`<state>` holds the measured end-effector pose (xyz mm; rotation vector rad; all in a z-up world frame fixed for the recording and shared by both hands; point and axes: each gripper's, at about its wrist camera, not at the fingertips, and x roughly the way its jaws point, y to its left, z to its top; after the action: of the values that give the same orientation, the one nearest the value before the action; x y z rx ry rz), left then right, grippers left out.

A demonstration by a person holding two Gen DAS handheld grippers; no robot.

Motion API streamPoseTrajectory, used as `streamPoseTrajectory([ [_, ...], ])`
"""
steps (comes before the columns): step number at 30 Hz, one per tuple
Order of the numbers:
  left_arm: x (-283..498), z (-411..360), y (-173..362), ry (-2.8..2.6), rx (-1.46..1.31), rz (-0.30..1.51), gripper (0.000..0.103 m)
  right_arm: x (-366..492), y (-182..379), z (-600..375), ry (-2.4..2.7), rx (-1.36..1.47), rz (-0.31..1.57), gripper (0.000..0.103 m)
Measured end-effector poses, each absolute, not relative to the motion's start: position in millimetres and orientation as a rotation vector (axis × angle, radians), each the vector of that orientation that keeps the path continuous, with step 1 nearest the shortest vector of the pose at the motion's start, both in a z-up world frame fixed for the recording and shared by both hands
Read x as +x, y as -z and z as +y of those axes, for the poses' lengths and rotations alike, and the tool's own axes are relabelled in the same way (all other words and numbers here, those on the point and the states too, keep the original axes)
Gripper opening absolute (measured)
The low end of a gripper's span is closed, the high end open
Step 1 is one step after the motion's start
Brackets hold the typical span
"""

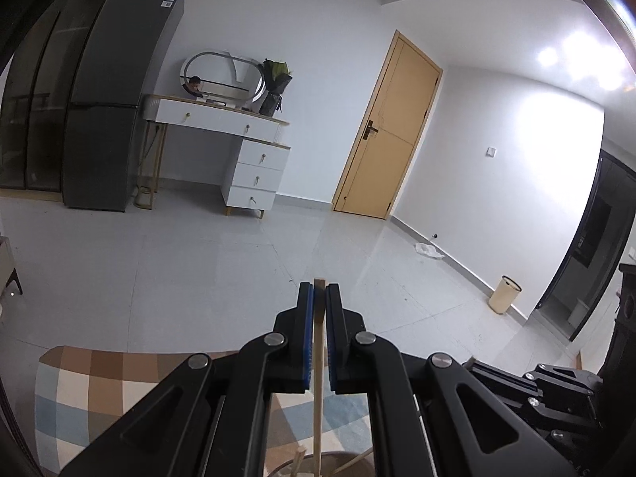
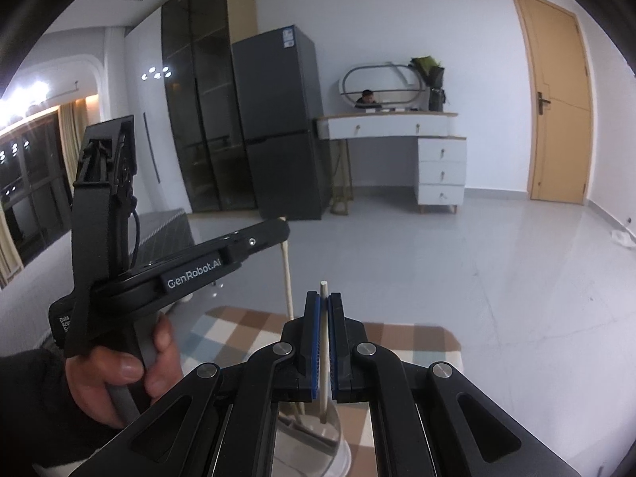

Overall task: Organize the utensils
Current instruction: 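Open both grippers to drop the chopsticks into the holder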

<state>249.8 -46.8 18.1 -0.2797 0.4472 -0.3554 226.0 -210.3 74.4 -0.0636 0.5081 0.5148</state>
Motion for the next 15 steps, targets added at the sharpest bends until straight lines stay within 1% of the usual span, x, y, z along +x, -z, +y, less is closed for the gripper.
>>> streamPoseTrajectory([
  [4,242.5,-46.1,-19.4,0.381,-0.263,0.47,0.001,227.7,-61.5,-199.7,-0.542,-0.093,0.552,0.003],
  [6,239.1,-45.0,-22.5,0.38,-0.25,0.489,0.002,225.7,-57.8,-194.5,-0.546,-0.11,0.562,0.006],
  [8,239.1,-43.4,-25.3,0.385,-0.242,0.535,0.003,221.3,-57.9,-191.4,-0.55,-0.118,0.567,0.006],
  [9,237.6,-42.2,-27.8,0.367,-0.234,0.556,0.008,219.2,-59.2,-191.4,-0.546,-0.118,0.565,0.01],
  [10,237.3,-42.4,-30.4,0.344,-0.225,0.568,0.015,216.5,-61.8,-192.5,-0.545,-0.111,0.562,0.016],
  [11,233.6,-38.3,-34.8,0.331,-0.228,0.571,0.019,212.5,-63.9,-195.1,-0.539,-0.096,0.558,0.019],
  [12,228.8,-32.9,-40.1,0.326,-0.238,0.571,0.028,208.3,-65.9,-197.8,-0.531,-0.078,0.552,0.026],
  [13,224.3,-30.6,-43.7,0.311,-0.237,0.569,0.039,207.8,-69.1,-199.6,-0.527,-0.066,0.549,0.028],
  [14,217.3,-26.6,-50.2,0.283,-0.23,0.566,0.044,203.2,-71.1,-202.2,-0.522,-0.054,0.545,0.028],
  [15,209.5,-22.2,-56.5,0.256,-0.225,0.565,0.05,196.4,-73.4,-205.8,-0.513,-0.037,0.543,0.03],
])
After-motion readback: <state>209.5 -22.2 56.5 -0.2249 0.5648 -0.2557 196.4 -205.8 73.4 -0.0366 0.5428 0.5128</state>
